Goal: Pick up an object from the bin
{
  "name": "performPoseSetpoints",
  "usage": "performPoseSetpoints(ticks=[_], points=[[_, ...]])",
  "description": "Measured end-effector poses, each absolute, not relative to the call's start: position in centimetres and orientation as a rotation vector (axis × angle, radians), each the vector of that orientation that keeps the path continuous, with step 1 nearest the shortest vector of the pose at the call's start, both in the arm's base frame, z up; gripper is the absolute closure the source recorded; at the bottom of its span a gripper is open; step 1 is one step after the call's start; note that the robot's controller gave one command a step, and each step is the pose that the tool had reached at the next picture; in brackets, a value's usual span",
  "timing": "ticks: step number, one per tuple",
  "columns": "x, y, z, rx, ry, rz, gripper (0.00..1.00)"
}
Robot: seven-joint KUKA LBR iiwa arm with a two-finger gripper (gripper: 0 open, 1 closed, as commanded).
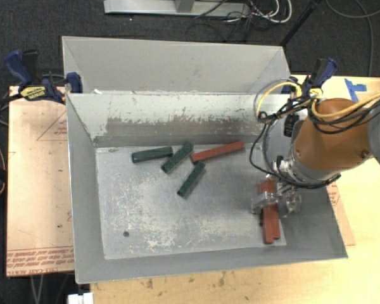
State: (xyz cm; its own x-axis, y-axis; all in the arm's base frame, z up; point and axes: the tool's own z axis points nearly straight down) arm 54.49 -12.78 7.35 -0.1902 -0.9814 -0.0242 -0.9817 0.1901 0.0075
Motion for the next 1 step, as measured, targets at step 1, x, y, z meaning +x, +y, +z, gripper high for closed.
performPoseSetpoints(ticks=[1], points=[[54.49, -12.79, 7.36, -1.99, 2.412, 0.033, 1.0]])
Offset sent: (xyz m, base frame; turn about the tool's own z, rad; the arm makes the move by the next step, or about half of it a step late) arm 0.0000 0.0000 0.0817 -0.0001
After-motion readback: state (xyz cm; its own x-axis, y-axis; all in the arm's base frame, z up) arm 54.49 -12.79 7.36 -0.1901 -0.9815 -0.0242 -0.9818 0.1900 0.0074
